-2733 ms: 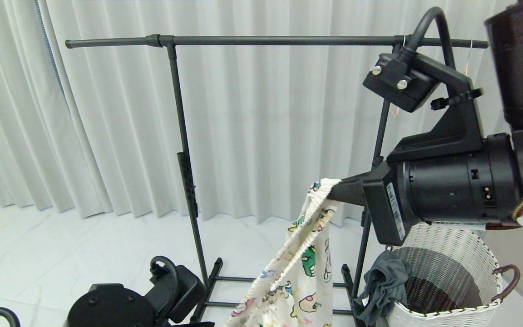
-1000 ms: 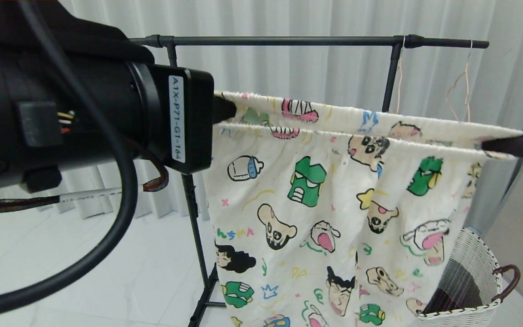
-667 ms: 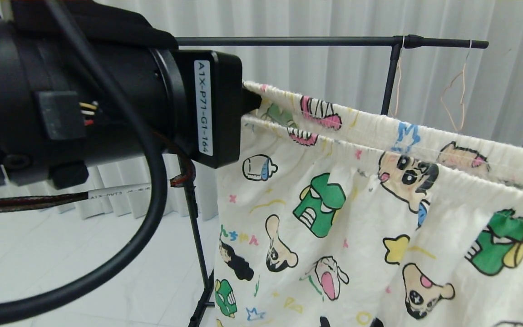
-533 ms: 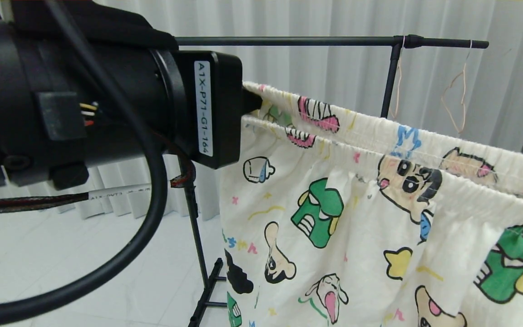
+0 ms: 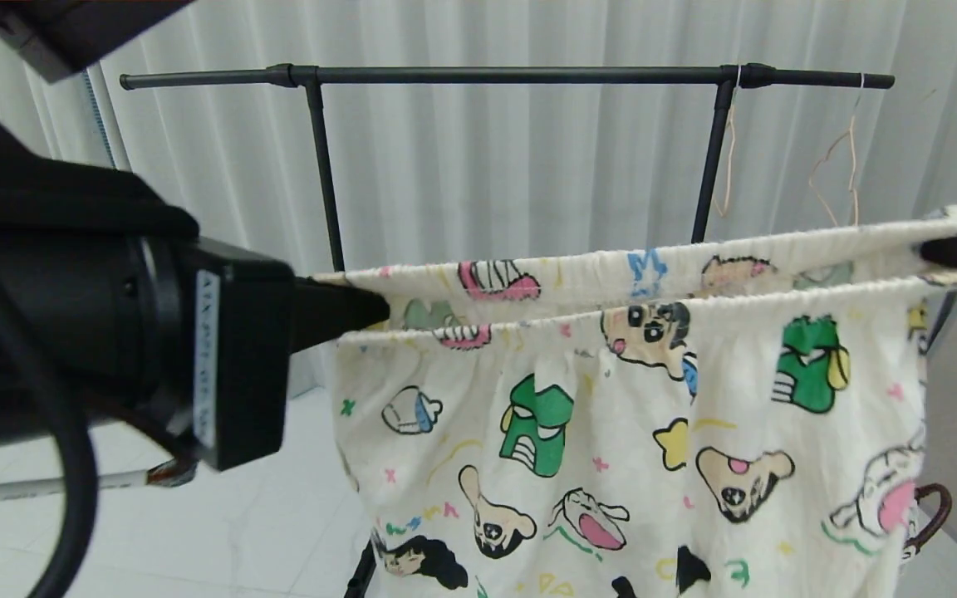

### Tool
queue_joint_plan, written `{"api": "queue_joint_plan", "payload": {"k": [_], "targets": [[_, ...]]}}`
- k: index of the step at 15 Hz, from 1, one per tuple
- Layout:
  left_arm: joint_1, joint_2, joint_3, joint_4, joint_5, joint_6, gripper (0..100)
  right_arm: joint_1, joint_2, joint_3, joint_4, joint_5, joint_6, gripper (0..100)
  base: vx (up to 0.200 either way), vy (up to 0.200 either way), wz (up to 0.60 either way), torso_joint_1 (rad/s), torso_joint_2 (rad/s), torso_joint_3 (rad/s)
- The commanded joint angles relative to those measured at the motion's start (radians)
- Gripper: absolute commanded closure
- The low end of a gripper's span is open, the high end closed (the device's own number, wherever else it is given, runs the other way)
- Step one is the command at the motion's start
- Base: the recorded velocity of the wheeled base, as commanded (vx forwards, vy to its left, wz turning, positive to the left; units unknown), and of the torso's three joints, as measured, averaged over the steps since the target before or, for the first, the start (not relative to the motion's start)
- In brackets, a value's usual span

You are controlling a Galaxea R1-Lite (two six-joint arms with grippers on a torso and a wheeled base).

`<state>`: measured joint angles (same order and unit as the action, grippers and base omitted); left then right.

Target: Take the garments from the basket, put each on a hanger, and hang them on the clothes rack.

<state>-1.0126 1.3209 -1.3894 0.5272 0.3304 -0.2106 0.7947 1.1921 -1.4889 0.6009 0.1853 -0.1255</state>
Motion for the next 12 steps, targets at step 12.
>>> {"api": "queue_joint_plan", "payload": {"k": [12], "targets": [[-0.460,-0.134,-0.073,0.198,0.002,-0.378,100,0.043,0.224,-0.007,-0.314,-0.012,0.003,100,0.000,0.000,0.00,0.000,0.00,0.000]]}}
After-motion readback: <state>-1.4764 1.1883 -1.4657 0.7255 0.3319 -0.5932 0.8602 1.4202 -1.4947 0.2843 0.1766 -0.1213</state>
